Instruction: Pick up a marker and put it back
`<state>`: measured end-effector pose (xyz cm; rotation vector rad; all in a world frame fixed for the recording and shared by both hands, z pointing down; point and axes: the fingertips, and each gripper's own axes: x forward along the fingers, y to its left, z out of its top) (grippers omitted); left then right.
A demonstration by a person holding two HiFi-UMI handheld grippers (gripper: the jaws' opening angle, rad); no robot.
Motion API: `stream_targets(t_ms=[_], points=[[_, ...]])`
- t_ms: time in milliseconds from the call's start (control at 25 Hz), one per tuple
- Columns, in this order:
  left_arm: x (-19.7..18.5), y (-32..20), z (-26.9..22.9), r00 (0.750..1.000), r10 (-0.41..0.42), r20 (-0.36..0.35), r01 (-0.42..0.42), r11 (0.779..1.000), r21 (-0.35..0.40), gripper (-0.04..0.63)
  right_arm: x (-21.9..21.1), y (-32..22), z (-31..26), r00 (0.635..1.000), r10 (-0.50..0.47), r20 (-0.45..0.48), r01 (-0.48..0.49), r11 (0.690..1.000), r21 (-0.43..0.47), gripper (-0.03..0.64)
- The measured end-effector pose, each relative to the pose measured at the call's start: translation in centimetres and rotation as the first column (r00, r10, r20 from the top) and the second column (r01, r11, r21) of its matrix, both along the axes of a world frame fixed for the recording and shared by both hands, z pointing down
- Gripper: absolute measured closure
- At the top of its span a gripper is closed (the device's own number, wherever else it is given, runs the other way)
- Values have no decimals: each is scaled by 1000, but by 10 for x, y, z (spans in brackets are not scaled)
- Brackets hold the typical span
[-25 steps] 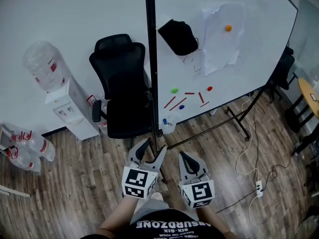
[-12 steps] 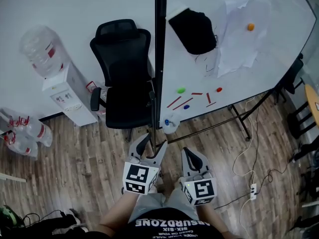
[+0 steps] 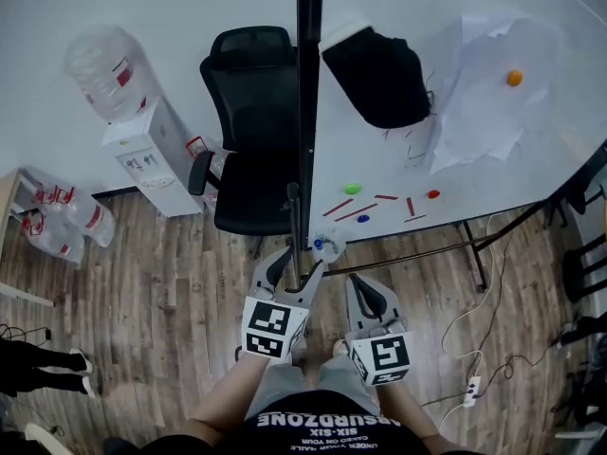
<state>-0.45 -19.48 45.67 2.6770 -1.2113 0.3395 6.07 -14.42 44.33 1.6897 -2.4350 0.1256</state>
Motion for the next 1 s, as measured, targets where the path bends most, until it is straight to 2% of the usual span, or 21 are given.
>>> stream_targets(t_ms=[600,1000], points=[[23,-30,36,994,-103,46,106,993,-59,379,22,-27,0,994,-108,-21,108,994,6,620],[27,-37,55,990,-129,54,134,986,-103,396,17,-40,2,988,-155,-11,155,988,4,620]])
